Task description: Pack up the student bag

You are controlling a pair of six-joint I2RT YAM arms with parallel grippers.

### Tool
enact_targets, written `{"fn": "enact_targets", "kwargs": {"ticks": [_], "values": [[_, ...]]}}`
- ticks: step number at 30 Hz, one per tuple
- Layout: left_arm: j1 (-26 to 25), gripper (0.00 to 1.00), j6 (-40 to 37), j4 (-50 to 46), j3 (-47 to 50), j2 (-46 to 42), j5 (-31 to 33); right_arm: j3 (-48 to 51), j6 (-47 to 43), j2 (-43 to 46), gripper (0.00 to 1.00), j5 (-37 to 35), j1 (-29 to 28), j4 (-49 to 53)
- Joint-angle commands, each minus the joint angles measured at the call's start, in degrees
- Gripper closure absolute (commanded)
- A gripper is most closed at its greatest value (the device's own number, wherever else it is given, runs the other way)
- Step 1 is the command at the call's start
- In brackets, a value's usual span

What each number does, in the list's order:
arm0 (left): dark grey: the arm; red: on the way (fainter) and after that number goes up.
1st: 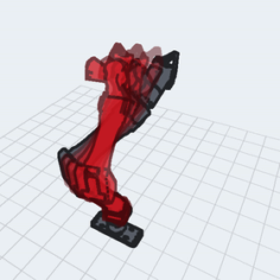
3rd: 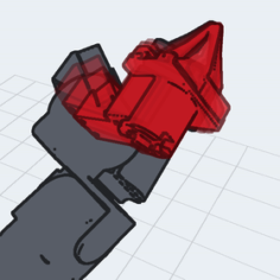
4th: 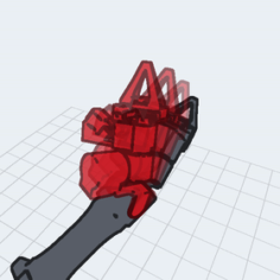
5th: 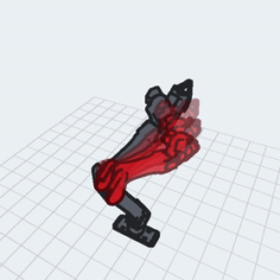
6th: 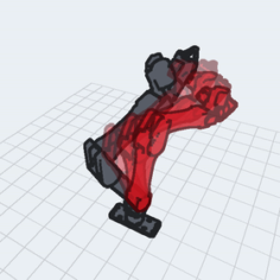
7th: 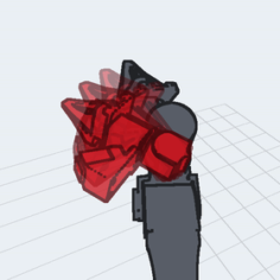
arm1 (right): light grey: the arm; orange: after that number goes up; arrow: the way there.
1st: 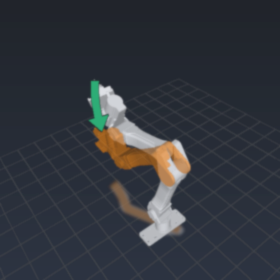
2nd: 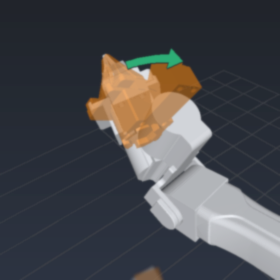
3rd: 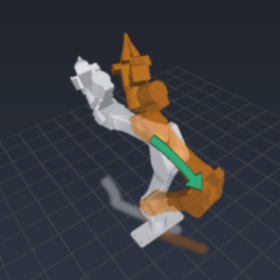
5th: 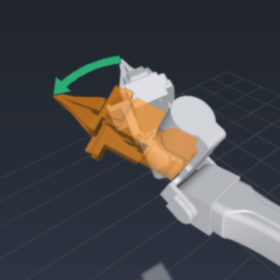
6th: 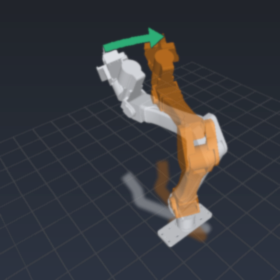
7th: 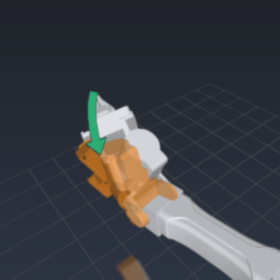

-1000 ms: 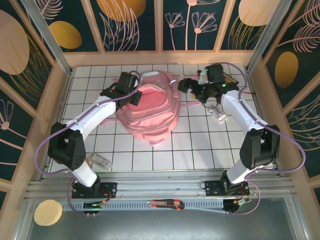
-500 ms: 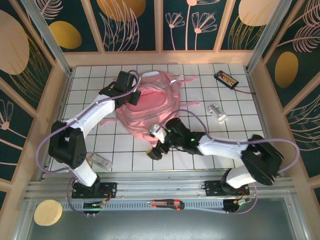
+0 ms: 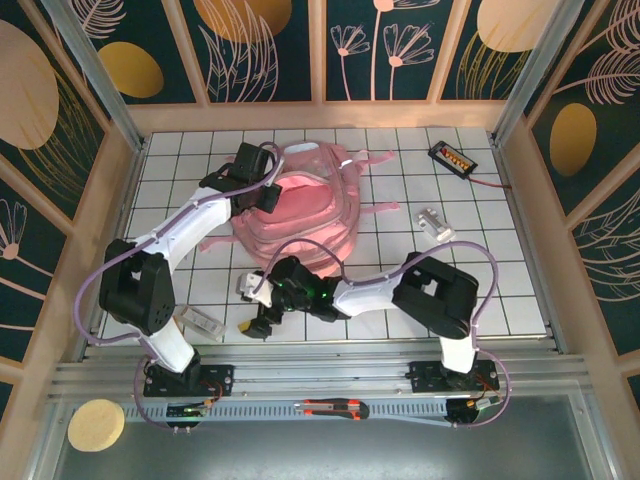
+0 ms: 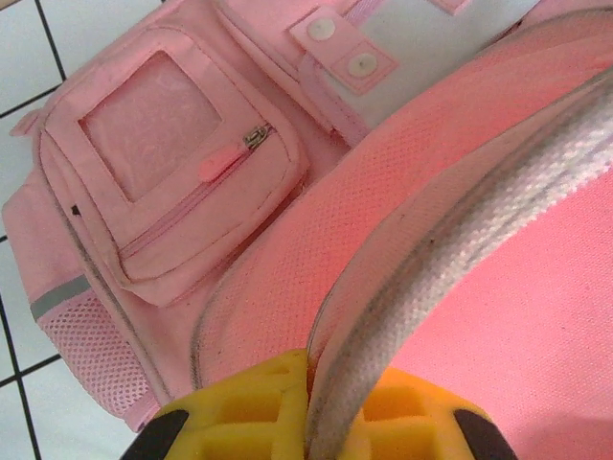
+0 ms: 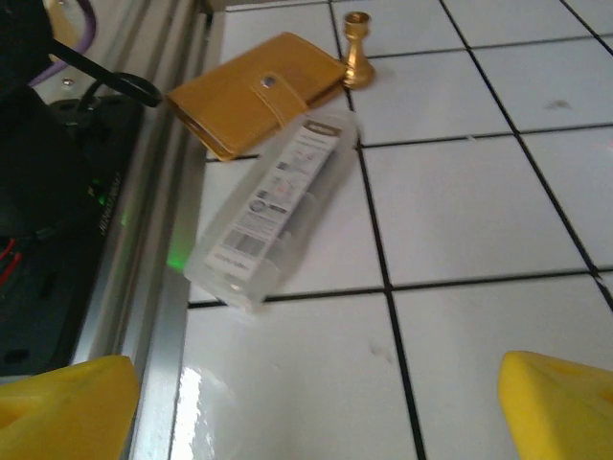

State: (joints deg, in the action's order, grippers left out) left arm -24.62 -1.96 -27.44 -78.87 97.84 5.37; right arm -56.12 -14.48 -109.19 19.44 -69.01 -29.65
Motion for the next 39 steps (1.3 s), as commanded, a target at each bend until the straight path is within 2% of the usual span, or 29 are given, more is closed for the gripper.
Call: {"fn": "enact_targets", "kwargs": {"ticks": [1,16,24,31,36,39], "values": [[1.07,1.00,-1.06,-2.65,-0.89,1.91,2.80,-2.63,-0.20,-2.54,0.03,0.46,-1.76,-4.86],[1.12,1.00,-1.67,-2.17,-1.30,3.93,2.72,-14.30,-0.82,-13.95,0.02,-1.72,-5.85,-0.69],[1.16,1.00,-1.43,-1.07,1.93,2.57,1.95,-19.96,0.68,-19.36,0.02,-6.02,-8.57,3.19],[1.16,1.00,-1.37,-0.97,3.46,0.90,2.10,-22.81,3.86,-21.77,0.03,-11.00,-8.35,7.00],[1.17,1.00,-1.25,-1.25,3.39,0.69,2.02,-21.66,7.09,-20.99,0.12,-8.70,-6.72,6.27],[1.16,1.00,-1.27,-1.42,3.15,0.84,1.88,-21.81,8.77,-20.90,0.22,-7.95,-5.23,6.81]]}}
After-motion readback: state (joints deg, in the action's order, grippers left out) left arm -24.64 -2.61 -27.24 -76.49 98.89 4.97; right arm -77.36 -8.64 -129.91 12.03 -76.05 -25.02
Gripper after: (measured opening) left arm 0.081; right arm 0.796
